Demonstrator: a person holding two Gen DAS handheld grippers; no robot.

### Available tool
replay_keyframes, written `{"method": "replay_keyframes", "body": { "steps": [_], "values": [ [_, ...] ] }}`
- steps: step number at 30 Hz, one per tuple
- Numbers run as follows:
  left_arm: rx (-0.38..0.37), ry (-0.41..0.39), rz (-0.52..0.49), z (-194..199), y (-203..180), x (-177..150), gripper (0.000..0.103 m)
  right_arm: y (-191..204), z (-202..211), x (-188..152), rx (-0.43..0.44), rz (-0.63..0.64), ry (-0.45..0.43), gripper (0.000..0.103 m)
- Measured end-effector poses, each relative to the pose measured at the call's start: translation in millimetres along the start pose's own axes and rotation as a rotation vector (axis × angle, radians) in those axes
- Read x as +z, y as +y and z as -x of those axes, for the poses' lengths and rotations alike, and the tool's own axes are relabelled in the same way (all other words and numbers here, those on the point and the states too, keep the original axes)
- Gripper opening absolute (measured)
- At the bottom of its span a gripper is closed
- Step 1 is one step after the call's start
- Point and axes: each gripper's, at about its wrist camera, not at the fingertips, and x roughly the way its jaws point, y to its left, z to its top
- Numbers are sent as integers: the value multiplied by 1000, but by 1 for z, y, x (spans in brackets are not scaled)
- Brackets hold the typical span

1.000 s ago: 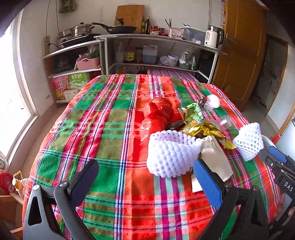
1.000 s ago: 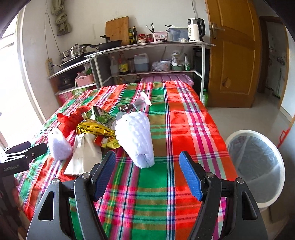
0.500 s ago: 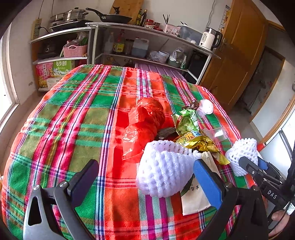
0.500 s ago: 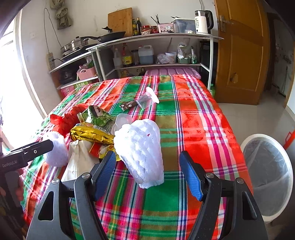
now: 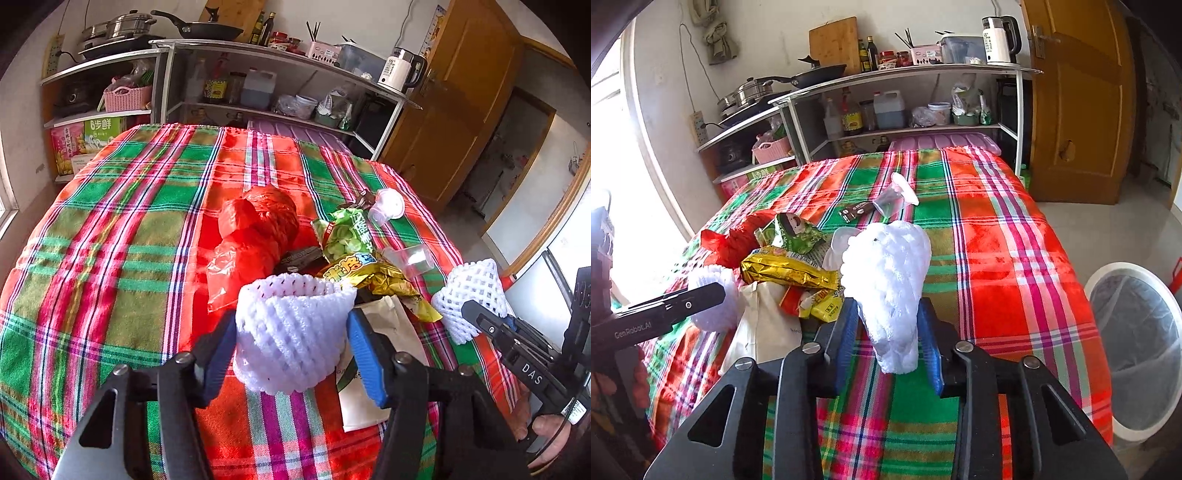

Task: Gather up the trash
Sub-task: 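Move both tools to the table and grasp white foam nets with both grippers, then carry the foam nets to the bin and release them with both grippers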

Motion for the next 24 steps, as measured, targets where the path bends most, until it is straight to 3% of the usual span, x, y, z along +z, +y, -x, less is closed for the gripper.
{"method": "replay_keyframes", "body": {
  "steps": [4,7,15,24],
  "values": [
    [6,-8,-12,3,-1,-1,37,-3,5,-1,4,-16,-17,18],
    [9,-21,-17,8,-2,-2,29,-5,10,-2,5,-26,-31,15],
    [17,-46,-14,22,-4,-6,25,-4,21,-6,11,-33,-52,15],
    [-4,-122,-79,53,-29,2,25,-10,43,-8,9,-50,-99,15]
  ]
}}
